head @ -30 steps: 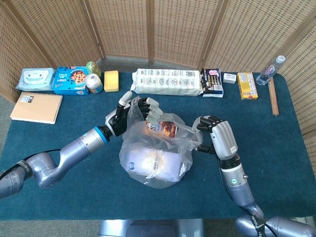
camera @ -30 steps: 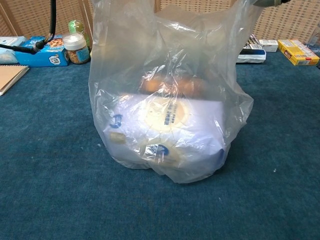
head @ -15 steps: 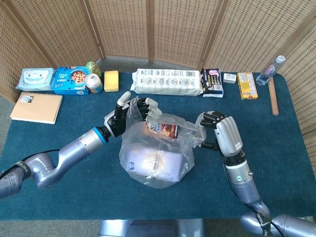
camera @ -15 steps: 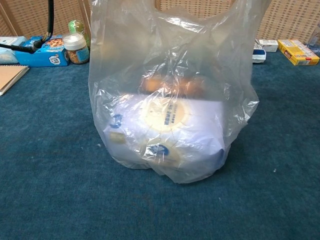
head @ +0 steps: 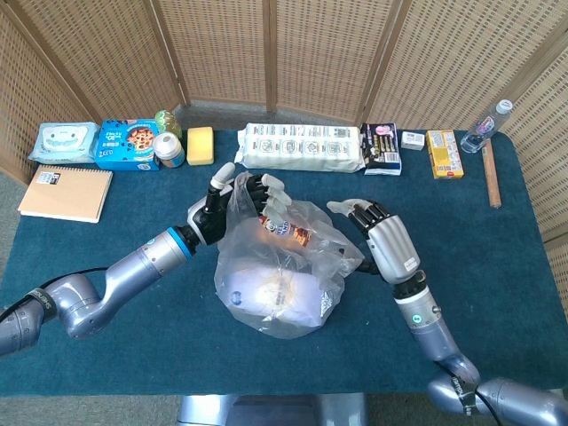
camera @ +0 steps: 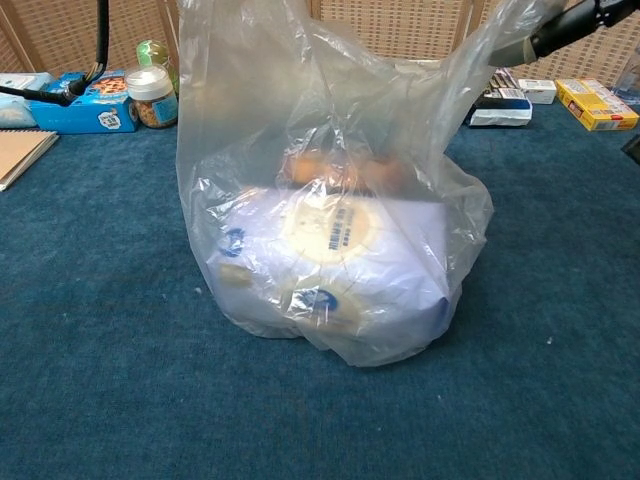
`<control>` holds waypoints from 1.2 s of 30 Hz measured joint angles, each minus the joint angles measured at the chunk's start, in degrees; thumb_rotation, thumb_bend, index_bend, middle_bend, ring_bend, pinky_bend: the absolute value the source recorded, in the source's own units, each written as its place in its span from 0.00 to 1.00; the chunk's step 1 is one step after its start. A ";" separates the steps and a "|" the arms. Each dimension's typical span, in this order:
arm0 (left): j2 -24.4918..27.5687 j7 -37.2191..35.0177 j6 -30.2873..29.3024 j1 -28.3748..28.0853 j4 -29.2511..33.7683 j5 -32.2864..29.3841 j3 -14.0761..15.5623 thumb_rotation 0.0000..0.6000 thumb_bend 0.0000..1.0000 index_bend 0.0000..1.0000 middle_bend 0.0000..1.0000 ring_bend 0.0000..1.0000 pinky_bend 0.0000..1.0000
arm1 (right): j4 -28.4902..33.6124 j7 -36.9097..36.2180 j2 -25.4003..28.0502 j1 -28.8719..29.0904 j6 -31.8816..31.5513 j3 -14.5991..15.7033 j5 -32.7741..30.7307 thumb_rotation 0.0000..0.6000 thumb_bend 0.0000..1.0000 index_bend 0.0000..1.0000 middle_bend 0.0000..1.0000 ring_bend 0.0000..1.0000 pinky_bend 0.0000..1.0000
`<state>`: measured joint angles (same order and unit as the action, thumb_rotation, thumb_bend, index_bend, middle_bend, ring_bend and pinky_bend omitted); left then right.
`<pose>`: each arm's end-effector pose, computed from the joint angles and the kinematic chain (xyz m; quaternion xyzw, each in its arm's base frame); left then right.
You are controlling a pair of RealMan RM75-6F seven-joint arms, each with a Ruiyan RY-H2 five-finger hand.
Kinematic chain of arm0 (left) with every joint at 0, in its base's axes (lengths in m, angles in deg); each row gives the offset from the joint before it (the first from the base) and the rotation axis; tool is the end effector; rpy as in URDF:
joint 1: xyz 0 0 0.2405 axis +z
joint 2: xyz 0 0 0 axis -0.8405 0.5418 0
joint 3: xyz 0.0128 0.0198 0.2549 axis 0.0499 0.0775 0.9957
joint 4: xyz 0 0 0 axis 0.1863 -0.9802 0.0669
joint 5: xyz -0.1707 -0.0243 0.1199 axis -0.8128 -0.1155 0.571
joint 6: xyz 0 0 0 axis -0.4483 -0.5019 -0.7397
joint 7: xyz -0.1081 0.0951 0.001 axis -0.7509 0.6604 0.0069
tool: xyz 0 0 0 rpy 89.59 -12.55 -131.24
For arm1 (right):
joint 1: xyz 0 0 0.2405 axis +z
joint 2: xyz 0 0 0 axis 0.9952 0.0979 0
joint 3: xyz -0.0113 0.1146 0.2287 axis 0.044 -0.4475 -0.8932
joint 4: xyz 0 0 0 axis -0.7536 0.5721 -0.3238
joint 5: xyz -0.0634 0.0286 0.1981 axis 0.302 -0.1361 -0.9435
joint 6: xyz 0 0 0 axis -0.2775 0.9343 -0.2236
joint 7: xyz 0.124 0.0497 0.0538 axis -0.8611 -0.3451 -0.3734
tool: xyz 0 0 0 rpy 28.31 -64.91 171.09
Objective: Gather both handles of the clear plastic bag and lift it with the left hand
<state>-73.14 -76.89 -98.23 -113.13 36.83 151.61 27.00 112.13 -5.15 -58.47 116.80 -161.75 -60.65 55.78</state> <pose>-0.0187 0.3749 0.0806 0.3109 0.7959 0.4826 0.1921 -0.1262 -0.3129 0.0706 0.5994 -0.3223 0.6462 0.3455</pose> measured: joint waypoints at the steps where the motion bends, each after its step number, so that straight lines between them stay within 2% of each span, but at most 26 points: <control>1: 0.02 0.01 0.01 0.00 0.01 -0.04 0.00 0.00 0.18 0.35 0.41 0.39 0.39 | -0.03 -0.12 -0.32 0.09 0.03 0.00 -0.19 1.00 0.21 0.19 0.28 0.24 0.23; 10: -0.18 -0.02 0.04 0.06 0.02 -0.46 0.07 0.00 0.18 0.35 0.41 0.39 0.39 | 0.68 -1.47 -3.85 0.41 -1.51 -0.97 -2.00 1.00 0.20 0.22 0.28 0.23 0.19; 22: -0.16 0.24 0.36 0.15 0.20 -1.06 -0.20 0.00 0.18 0.35 0.41 0.39 0.39 | 4.69 -2.14 -7.20 -0.33 -5.29 -5.00 -6.41 1.00 0.25 0.28 0.31 0.23 0.19; 28: 0.08 0.40 -0.13 0.31 0.40 -0.71 -0.47 0.00 0.18 0.35 0.41 0.39 0.39 | 6.07 -2.16 -7.21 -0.99 -7.15 -6.05 -6.63 1.00 0.25 0.30 0.31 0.23 0.18; 36: 0.53 1.03 -0.43 0.06 1.07 -0.95 -1.33 0.00 0.18 0.35 0.41 0.39 0.39 | 8.73 -3.58 -4.83 -0.27 -5.35 -9.73 -9.47 1.00 0.25 0.32 0.32 0.23 0.18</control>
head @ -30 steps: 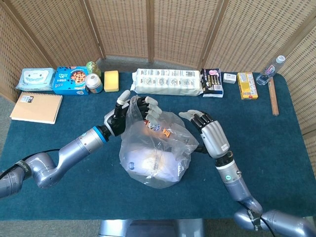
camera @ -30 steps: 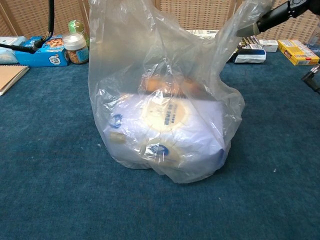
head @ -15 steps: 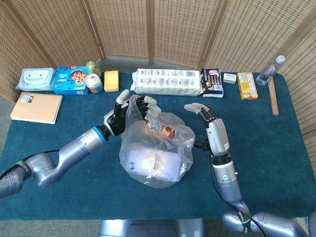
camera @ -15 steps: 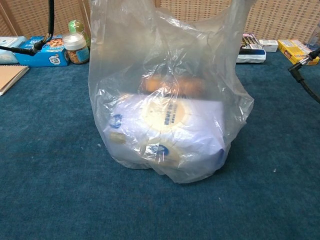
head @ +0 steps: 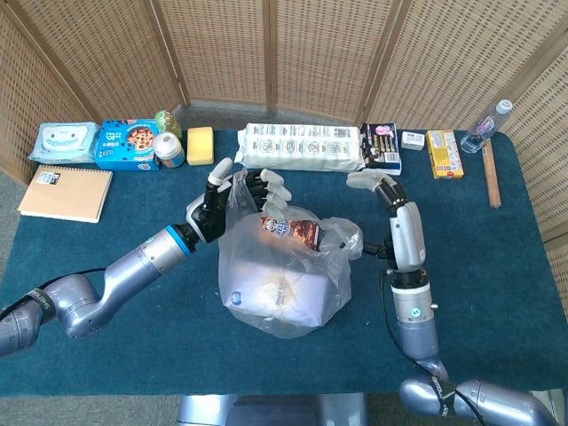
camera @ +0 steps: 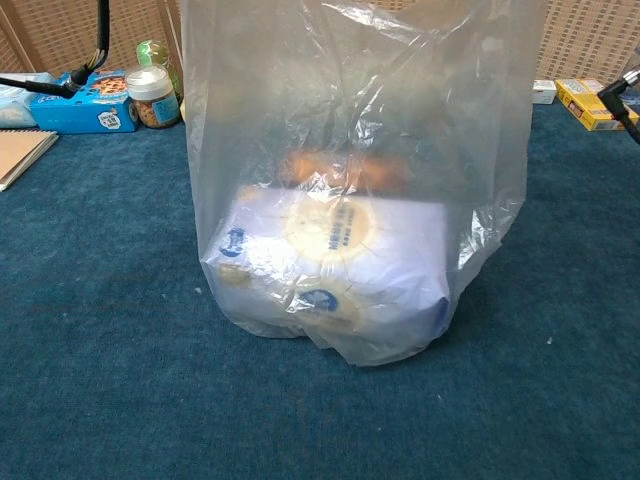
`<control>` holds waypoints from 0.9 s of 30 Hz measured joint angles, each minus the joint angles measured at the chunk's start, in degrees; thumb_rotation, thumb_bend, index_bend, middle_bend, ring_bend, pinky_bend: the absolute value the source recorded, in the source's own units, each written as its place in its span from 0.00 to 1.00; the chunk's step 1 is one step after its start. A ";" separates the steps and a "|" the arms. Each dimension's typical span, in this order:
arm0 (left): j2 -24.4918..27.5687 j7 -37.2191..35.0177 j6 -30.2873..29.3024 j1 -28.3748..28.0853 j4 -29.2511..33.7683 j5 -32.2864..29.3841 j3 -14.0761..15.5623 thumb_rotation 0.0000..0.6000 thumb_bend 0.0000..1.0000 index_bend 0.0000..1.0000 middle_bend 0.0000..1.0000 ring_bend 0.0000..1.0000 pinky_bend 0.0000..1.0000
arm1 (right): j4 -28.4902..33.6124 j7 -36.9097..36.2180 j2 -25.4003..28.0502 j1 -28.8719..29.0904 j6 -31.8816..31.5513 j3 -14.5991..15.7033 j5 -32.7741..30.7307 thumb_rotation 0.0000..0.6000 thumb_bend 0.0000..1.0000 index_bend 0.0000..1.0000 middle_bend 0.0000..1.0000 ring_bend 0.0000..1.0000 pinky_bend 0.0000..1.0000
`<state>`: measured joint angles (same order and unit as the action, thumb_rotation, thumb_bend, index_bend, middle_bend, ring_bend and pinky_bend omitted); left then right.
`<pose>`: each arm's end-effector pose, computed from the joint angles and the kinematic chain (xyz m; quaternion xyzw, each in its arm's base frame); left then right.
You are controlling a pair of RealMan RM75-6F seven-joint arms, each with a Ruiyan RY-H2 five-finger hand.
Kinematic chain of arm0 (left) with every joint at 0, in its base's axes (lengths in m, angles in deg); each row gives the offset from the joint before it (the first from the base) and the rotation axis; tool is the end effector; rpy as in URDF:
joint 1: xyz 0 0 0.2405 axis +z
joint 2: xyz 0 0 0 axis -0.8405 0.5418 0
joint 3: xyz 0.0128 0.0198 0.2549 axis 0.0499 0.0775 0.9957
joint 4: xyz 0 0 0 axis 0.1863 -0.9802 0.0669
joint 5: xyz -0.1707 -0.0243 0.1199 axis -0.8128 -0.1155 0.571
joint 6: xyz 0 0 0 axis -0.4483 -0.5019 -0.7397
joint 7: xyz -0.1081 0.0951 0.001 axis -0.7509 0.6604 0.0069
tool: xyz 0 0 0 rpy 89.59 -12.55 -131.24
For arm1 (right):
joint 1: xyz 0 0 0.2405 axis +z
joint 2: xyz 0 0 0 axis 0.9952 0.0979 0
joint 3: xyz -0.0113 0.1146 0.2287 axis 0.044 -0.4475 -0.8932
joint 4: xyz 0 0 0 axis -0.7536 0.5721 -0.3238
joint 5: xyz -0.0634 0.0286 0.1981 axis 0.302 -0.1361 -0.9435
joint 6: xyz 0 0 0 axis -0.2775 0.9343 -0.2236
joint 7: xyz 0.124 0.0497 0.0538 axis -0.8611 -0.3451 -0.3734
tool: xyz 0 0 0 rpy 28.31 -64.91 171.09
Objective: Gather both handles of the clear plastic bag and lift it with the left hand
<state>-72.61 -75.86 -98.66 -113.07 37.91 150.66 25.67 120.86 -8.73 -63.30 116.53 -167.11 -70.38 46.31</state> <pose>-0.0111 0.3746 0.0871 0.3109 0.7884 0.4918 0.2000 -0.0925 -0.3195 0.0956 0.4264 -0.4028 0.7480 0.3106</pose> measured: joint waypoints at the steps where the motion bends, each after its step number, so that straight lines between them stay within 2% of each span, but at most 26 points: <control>1: 0.02 0.11 0.04 -0.08 0.10 -0.05 -0.10 0.00 0.18 0.35 0.41 0.39 0.39 | 0.25 -0.18 0.30 0.19 0.37 -0.48 -0.46 1.00 0.24 0.32 0.32 0.23 0.17; 5: 0.08 0.94 -0.01 -0.26 0.50 -0.20 -0.41 0.00 0.18 0.35 0.41 0.39 0.39 | 1.76 -1.43 1.81 0.97 1.95 -2.52 -2.33 1.00 0.23 0.32 0.32 0.23 0.17; 10: -0.10 2.04 0.03 -0.44 0.76 -0.65 -0.61 0.00 0.18 0.35 0.41 0.39 0.39 | 4.71 -1.79 3.87 0.78 2.18 -3.12 -2.61 1.00 0.22 0.33 0.32 0.23 0.16; 20: -0.50 1.86 -0.33 -0.42 1.18 0.03 -0.67 0.00 0.18 0.35 0.41 0.39 0.39 | 8.15 -3.81 7.48 2.29 5.59 -7.25 -7.36 1.00 0.20 0.33 0.32 0.23 0.15; 27: -0.35 1.30 -0.23 -0.65 1.09 0.60 -0.61 0.00 0.18 0.35 0.41 0.39 0.39 | 8.39 -4.68 8.60 2.75 7.10 -7.42 -9.00 1.00 0.19 0.33 0.32 0.23 0.14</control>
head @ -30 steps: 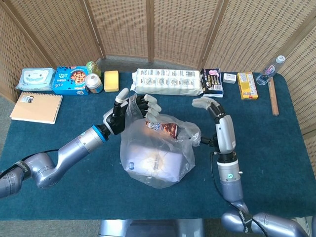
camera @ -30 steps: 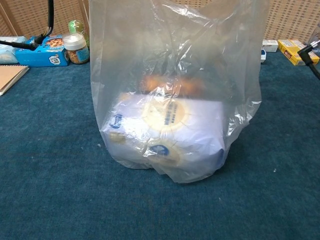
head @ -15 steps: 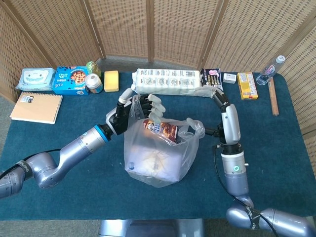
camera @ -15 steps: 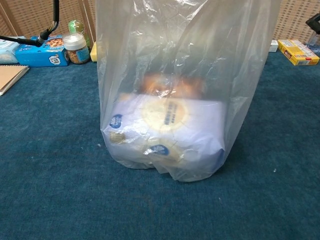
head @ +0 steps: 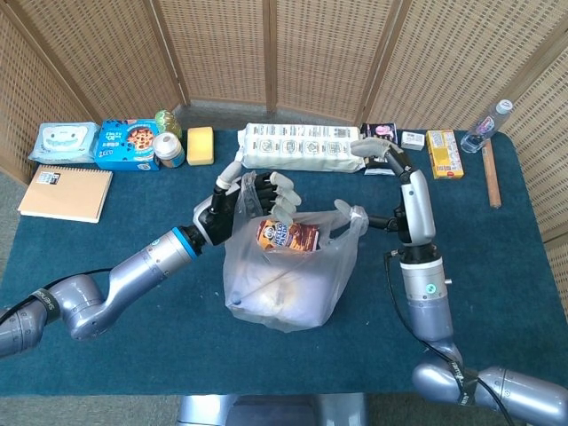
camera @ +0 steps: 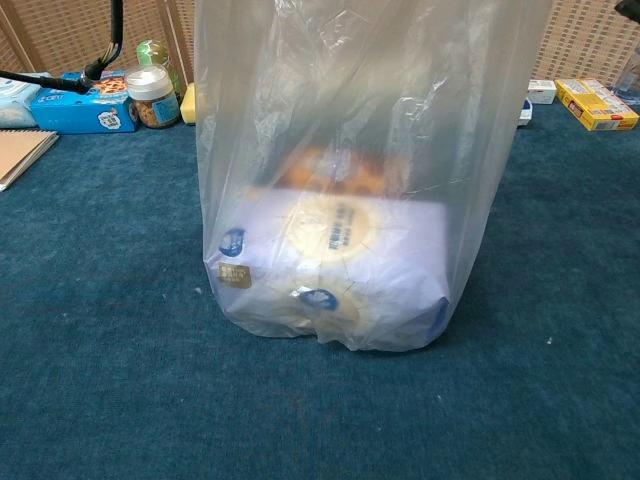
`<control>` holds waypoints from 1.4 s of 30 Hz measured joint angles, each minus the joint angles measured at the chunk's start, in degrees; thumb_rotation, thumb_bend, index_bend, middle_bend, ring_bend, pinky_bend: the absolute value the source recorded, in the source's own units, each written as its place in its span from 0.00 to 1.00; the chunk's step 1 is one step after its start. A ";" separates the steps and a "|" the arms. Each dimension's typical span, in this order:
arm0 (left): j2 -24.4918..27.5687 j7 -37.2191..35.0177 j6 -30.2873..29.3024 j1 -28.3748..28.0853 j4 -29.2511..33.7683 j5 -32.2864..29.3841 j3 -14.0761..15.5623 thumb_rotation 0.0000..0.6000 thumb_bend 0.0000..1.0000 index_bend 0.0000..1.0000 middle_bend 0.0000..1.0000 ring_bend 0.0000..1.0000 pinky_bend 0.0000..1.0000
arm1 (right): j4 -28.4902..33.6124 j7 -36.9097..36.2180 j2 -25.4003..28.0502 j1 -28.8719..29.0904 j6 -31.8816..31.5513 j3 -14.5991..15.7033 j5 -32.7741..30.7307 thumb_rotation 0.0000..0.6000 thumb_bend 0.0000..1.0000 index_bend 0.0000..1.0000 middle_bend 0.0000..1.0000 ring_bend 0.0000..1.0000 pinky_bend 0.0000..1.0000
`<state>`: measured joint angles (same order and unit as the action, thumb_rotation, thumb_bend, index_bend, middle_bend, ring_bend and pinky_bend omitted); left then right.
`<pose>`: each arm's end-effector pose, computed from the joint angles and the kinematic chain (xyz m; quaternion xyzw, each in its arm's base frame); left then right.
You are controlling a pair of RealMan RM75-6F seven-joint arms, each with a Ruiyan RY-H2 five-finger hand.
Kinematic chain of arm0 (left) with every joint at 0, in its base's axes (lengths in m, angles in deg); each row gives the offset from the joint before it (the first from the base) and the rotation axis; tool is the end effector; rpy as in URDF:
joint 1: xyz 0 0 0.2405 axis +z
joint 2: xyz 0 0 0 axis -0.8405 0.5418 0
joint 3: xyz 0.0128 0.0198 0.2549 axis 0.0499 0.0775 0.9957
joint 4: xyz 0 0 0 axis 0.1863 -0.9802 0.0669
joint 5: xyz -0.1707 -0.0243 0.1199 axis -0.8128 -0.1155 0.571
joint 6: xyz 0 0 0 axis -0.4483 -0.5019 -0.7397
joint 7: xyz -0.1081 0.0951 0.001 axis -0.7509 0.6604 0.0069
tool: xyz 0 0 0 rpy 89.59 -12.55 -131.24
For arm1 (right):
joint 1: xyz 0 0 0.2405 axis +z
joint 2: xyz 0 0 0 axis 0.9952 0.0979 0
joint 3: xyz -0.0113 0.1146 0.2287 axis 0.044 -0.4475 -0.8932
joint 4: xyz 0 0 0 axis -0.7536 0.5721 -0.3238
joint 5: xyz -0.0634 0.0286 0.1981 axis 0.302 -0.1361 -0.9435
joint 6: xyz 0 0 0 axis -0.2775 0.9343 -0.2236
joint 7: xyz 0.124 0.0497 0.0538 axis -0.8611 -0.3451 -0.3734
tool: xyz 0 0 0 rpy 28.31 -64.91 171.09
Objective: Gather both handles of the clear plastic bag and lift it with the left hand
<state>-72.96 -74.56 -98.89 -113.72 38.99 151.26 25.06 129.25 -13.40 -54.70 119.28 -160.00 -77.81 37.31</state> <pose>0.0003 0.3692 0.0856 0.3267 0.7806 0.4892 0.2112 -0.0659 -0.3409 0.1412 0.4031 -0.4420 0.7597 0.2551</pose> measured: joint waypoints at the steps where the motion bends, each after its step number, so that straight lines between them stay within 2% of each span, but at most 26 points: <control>1: 0.02 -0.02 0.09 -0.07 0.00 0.04 0.01 0.00 0.18 0.35 0.41 0.39 0.39 | 0.01 -0.24 0.22 0.02 0.15 0.04 -0.12 1.00 0.19 0.33 0.32 0.23 0.14; 11: -0.21 0.15 0.99 -0.94 -0.05 0.41 0.49 0.00 0.18 0.35 0.41 0.38 0.39 | 0.05 -1.90 1.34 0.64 0.89 -0.56 -1.36 1.00 0.18 0.34 0.32 0.23 0.14; 30: 0.12 0.88 0.71 -2.92 -0.02 4.54 2.74 0.00 0.18 0.35 0.41 0.34 0.37 | -2.05 -3.10 0.04 3.03 0.75 -1.83 -3.21 1.00 0.18 0.35 0.32 0.23 0.14; 36: 0.01 1.59 0.29 -3.89 -0.32 5.65 3.73 0.00 0.18 0.35 0.41 0.31 0.35 | -2.00 -2.97 -0.15 3.35 0.63 -1.61 -3.30 1.00 0.18 0.35 0.32 0.23 0.13; 42: -0.17 1.95 -0.43 -4.62 -0.41 6.57 4.57 0.00 0.16 0.35 0.36 0.25 0.30 | -1.56 -2.86 -0.27 3.42 0.20 -1.35 -3.06 1.00 0.18 0.35 0.32 0.23 0.13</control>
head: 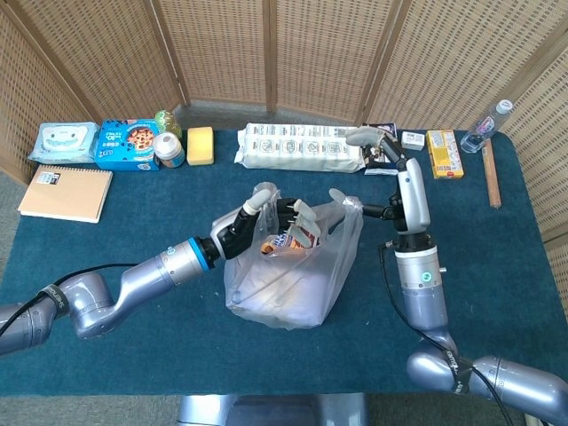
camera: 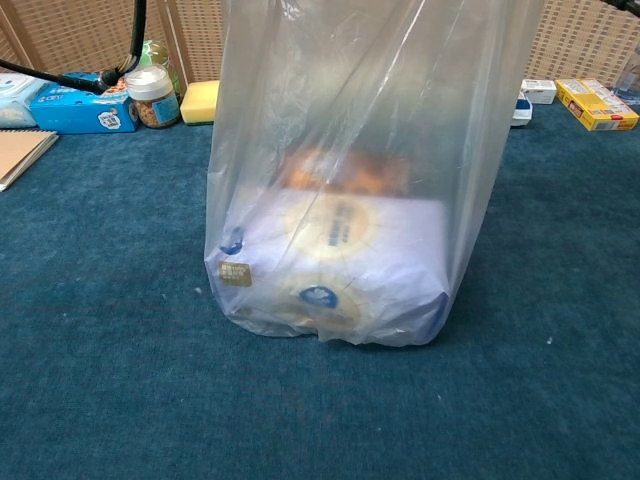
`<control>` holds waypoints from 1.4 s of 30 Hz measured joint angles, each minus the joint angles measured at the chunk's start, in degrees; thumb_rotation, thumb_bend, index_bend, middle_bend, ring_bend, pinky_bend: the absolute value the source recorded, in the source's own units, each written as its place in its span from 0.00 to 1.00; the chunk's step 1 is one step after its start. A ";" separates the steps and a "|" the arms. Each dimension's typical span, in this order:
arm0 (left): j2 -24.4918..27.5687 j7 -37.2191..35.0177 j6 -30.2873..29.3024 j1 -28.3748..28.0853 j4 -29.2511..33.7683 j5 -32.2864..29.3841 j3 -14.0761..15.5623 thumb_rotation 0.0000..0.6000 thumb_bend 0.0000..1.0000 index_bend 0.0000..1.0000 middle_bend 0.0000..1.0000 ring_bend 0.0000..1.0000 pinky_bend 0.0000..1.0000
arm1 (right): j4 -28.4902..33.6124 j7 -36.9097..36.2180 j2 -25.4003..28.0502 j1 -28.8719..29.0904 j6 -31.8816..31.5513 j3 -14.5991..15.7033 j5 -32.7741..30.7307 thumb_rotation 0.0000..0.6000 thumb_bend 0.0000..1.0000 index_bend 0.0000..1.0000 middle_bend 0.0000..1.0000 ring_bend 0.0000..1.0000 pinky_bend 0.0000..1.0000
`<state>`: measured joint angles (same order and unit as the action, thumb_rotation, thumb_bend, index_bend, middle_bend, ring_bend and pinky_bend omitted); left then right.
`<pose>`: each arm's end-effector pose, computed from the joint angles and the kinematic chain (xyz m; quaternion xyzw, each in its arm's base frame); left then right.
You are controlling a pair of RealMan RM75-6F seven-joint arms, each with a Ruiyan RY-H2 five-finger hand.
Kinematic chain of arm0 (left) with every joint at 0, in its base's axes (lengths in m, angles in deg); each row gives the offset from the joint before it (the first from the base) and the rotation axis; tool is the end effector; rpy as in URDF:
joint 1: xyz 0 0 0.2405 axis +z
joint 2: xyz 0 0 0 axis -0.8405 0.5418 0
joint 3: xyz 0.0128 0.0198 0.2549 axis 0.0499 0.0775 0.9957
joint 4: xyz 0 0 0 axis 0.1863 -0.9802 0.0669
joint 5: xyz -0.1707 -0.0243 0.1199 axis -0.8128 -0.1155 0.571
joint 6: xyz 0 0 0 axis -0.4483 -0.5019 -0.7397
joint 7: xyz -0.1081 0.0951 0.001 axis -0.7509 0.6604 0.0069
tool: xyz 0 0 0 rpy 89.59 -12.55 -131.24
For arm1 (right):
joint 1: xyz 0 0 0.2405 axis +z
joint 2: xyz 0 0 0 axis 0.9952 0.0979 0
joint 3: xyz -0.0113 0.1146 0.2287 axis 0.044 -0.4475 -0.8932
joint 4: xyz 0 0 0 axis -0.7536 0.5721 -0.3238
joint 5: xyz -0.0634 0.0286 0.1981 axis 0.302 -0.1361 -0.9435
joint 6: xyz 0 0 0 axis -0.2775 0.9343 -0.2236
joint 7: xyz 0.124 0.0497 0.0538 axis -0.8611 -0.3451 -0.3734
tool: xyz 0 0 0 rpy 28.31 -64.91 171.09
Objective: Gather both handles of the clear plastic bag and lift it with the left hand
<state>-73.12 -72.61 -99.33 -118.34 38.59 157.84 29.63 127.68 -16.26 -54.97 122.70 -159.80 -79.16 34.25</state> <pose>0.0138 0.3552 0.0694 0.4221 0.7584 0.4531 0.2034 -0.0537 -0.3539 0.1440 0.3858 -0.4507 0.7709 0.2318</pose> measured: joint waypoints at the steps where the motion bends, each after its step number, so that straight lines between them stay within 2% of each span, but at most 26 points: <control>1: 0.01 0.01 -0.14 -0.11 -0.01 0.25 0.18 0.00 0.15 0.35 0.35 0.24 0.29 | 0.09 0.00 0.01 0.00 -0.06 0.04 0.07 1.00 0.18 0.35 0.32 0.23 0.13; 12: 0.35 -1.78 -2.24 -1.00 -0.49 1.78 2.05 0.00 0.13 0.32 0.28 0.17 0.25 | 0.22 -0.08 0.09 0.18 -0.09 0.32 0.11 1.00 0.18 0.35 0.32 0.23 0.12; 22: -0.01 -1.80 -2.98 -1.87 -1.03 1.72 3.10 0.00 0.12 0.32 0.26 0.13 0.20 | 0.62 -0.31 0.25 0.02 -0.36 0.55 0.28 1.00 0.18 0.35 0.32 0.23 0.12; 34: -1.64 2.75 -2.16 -3.21 -0.68 -1.53 2.61 0.00 0.12 0.32 0.24 0.09 0.19 | 0.92 0.02 -0.08 0.47 -0.47 0.33 -0.17 1.00 0.18 0.36 0.32 0.23 0.12; 42: -3.83 7.54 -1.03 -4.03 -0.59 -5.72 0.77 0.00 0.12 0.32 0.22 0.07 0.17 | 1.48 0.65 -0.21 0.74 -0.32 0.39 -0.61 1.00 0.18 0.36 0.32 0.23 0.11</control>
<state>-76.95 -65.07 -100.36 -122.37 37.99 152.12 30.40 129.16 -15.61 -55.18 123.44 -160.12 -78.77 33.64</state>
